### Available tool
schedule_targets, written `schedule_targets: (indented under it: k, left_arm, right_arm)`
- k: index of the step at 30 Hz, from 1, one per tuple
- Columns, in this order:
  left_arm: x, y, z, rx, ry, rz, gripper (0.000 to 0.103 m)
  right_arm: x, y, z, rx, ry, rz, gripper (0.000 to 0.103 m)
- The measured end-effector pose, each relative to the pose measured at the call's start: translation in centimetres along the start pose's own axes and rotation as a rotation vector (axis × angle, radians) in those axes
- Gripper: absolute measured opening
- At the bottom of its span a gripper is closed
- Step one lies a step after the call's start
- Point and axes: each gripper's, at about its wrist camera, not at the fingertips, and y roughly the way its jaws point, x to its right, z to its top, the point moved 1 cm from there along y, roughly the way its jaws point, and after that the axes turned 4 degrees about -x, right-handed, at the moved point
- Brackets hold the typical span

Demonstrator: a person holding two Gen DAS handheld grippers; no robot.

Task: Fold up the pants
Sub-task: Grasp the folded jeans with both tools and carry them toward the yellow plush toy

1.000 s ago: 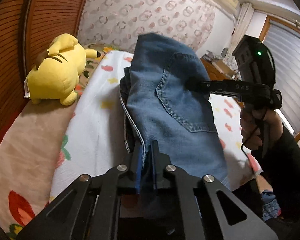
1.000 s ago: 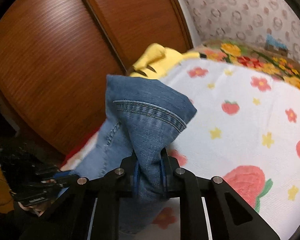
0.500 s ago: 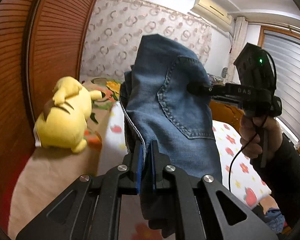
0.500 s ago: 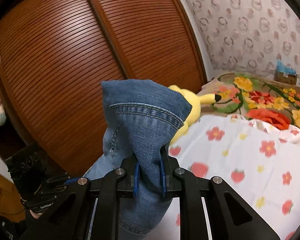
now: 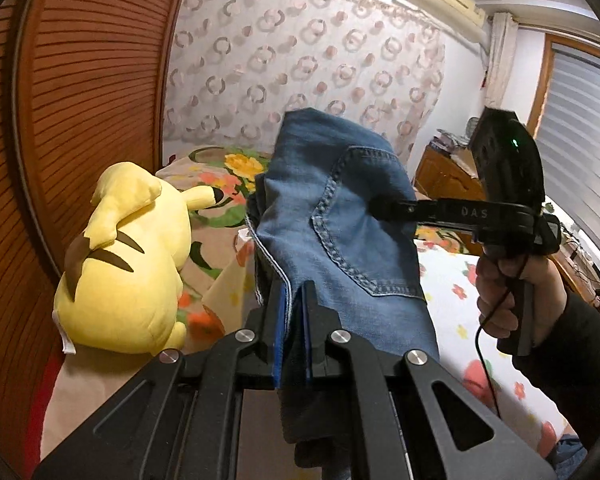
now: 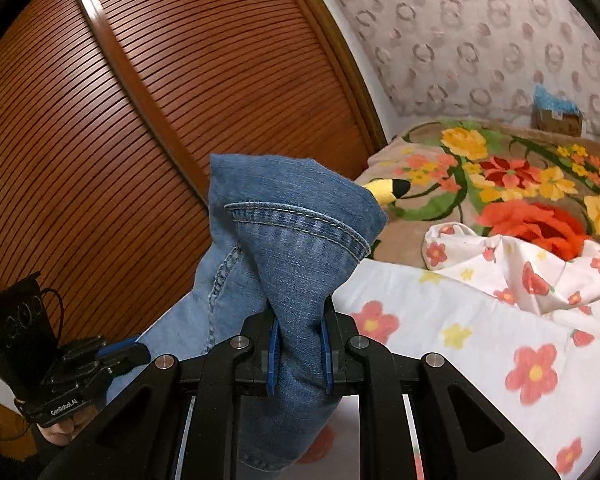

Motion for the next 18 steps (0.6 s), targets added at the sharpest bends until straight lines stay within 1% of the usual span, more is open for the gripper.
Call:
schedule_targets:
  k: [2, 3, 6, 7, 8, 9, 10, 11, 13, 15, 16, 18]
  left_arm:
    - [-0.2, 1.1, 0.1, -0.022, 0.0, 0.01, 0.008]
    - [-0.5, 2.3, -0.2, -0.048, 0.003, 0.023, 0.008]
    - [-0.5, 4.5, -1.0, -0.1, 0.027, 0.073, 0.008]
    - [-0.6, 4.9, -1.3, -0.107, 0.031, 0.09, 0.008]
    - [-0.8, 5.1, -1.6, -0.111, 0.03, 0.097, 0.008]
    - [-1.0, 5.2, -1.7, -0.114, 0.023, 0.094, 0.008]
    - [-1.0, 5.2, -1.8, -0.117, 0.02, 0.094, 0.008]
    - [-1.0, 5.2, -1.8, -0.118, 0.023, 0.097, 0.008]
    - [-0.8, 5.2, -2.0, -0.124, 0.034, 0.108, 0.008]
    - [-0.8, 5.3, -2.1, -0.132, 0.035, 0.118, 0.008]
    - [-0.9, 5.5, -2.1, -0.134, 0.034, 0.119, 0.008]
    - [-1.1, 5.8, -2.3, -0.137, 0.03, 0.124, 0.008]
  right_arm:
    - [1.2, 1.7, 0.7, -0.017, 0.015, -0.007, 0.018]
    - [1.6, 2.5, 0.7, -0.027, 0.014, -0.021, 0.02]
    - [2.1, 5.5, 0.8, -0.083, -0.035, -0.108, 0.024]
    - [2.5, 6.5, 0.7, -0.102, -0.028, -0.129, 0.029]
    - [2.8, 7.2, 0.8, -0.114, -0.021, -0.153, 0.033]
    - [3.1, 7.8, 0.9, -0.124, -0.015, -0.174, 0.039]
    - [3.4, 8.2, 1.1, -0.131, 0.001, -0.175, 0.043]
    - [3.7, 8.4, 1.3, -0.131, 0.01, -0.17, 0.044]
    - [3.5, 8.1, 2.0, -0.109, -0.013, -0.209, 0.049]
    - [3.0, 7.3, 2.5, -0.081, -0.039, -0.25, 0.05]
    - [2.2, 5.9, 2.4, -0.051, -0.044, -0.263, 0.05]
    - [1.0, 5.0, 2.4, 0.005, -0.072, -0.27, 0.049]
